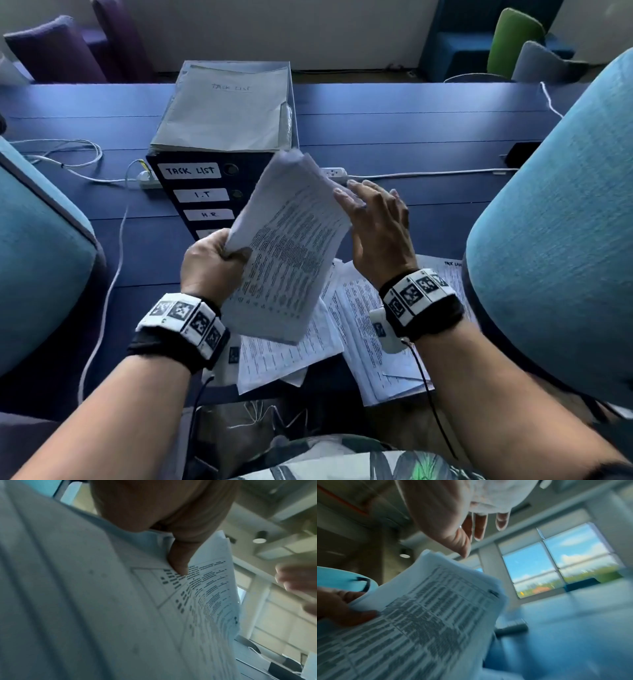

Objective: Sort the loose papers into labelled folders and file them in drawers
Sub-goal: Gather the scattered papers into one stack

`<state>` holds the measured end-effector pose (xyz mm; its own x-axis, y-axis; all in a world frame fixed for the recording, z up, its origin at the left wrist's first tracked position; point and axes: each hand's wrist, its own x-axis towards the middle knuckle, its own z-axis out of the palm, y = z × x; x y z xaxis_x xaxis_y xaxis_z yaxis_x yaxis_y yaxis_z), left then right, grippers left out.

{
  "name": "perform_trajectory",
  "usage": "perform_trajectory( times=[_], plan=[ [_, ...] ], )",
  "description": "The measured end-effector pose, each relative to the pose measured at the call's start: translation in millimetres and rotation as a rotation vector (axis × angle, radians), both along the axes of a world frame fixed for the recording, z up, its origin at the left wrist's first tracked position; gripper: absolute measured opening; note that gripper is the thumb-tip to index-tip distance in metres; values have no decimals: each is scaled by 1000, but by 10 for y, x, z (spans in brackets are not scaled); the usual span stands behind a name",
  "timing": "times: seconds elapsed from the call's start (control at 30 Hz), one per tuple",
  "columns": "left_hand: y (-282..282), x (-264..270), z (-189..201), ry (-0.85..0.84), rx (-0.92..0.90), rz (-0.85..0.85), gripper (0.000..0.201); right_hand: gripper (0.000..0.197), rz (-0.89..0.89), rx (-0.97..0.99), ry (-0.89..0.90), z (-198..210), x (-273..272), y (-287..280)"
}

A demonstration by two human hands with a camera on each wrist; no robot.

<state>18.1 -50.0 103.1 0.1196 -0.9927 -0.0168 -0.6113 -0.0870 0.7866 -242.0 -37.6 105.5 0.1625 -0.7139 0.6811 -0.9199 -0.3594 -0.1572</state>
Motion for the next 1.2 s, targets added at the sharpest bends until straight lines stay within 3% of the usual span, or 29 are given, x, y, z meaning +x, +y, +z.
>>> perform_trajectory(
  times=[0.1,0.17,0.27,0.37,0.5,0.67,0.97,1.13,1.2],
  plan=[
    [40,-11,-264,298,217,138,17,54,-125,257,-94,-382,-156,135],
    [53,18,-490,343,306,182,24,47,-254,615,-81,-589,-262,253],
    [104,52,-760,376,421,224,31,53,-439,1068,98,-872,-358,464],
    [152,103,-1028,368,528,270,34,84,-558,1264,58,-1102,-407,633],
    [215,214,-1358,299,618,282,39,122,-543,1500,-2,-1346,-376,783],
    [301,331,-1646,247,632,265,21,129,-467,1574,28,-1493,-247,889],
    [269,379,-1709,237,648,235,30,115,-371,1612,46,-1434,-72,815],
    [262,396,-1799,245,638,264,28,100,-379,1521,66,-1415,9,740],
    [270,384,-1788,257,639,276,28,98,-412,1432,151,-1399,-20,712]
  ],
)
